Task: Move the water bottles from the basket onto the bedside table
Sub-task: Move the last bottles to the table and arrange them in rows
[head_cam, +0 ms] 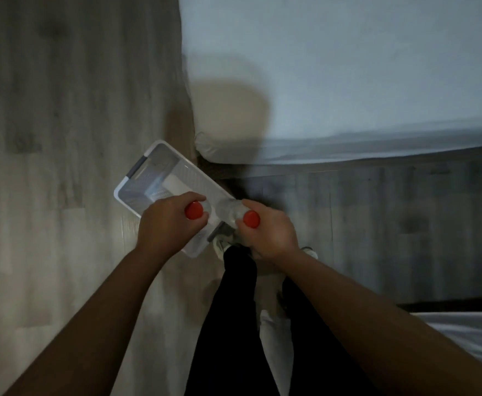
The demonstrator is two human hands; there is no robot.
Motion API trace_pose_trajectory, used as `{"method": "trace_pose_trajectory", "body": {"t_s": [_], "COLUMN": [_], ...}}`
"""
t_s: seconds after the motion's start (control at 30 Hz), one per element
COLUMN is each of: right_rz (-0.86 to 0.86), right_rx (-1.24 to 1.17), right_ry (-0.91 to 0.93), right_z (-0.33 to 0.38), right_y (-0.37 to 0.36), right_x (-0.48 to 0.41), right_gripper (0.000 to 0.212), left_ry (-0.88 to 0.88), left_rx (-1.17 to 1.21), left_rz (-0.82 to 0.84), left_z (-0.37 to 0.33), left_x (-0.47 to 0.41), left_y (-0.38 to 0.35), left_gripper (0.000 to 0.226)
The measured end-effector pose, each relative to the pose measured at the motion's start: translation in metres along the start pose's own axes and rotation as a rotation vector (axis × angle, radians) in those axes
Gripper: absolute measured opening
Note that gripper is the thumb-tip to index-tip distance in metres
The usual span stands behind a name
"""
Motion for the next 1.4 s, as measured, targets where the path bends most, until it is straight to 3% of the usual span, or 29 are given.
{"method": "trace_pose_trajectory", "body": {"t_s": [0.27,0.5,0.8,1.0,1.13,1.27,1.4], "right_rz": [-0.217,-0.435,-0.930,-1.113,-1.136,-1.129,-1.100], "right_rx": [-0.107,-0.232,-0.329,-0.370,-0.306,-0.322,-0.329], "right_ry": [0.006,-0.001,-0.192,-0.322,-0.404,-0.549,-0.647], "right_z": [-0.046,-0.164,-0.324,-0.397,-0.444,-0.509,-0.566], "right_y": [0.151,0.311,0.494,0.551,0.569,0.590,0.630], "right_x": [0.093,0.199,0.331,0.382,0.388,0.384,0.365], "right_gripper": [0.043,0.029,0.012,0.018,0.014,0.018,0.018], "left_ry": [-0.117,-0.213,-0.533,-0.801,-0.922,-1.032,-1.118], "left_rx": [0.155,0.258,0.347,0.236,0.142,0.082,0.026], "left_rz": [-0.072,-0.102,0.116,0.184,0.266,0.356,0.481], "left_z": [-0.165,-0.325,-0.549,-0.675,-0.744,-0.814,-0.889], "left_x": [0.084,0.159,0.226,0.249,0.250,0.242,0.230], "left_y": [0.043,-0.008,-0.091,-0.135,-0.180,-0.233,-0.289], "left_gripper": [0.031,0.023,0.018,0.025,0.015,0.036,0.034]}}
Point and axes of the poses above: each hand's wrist, its own x-axis away from the middle knuckle, its own y-axis out of the back of the hand, z = x × y, the point moved 10 cm from there along -x, towards the middle knuckle, and after that the axes turned 11 degrees about -z, right-handed, at the moved point
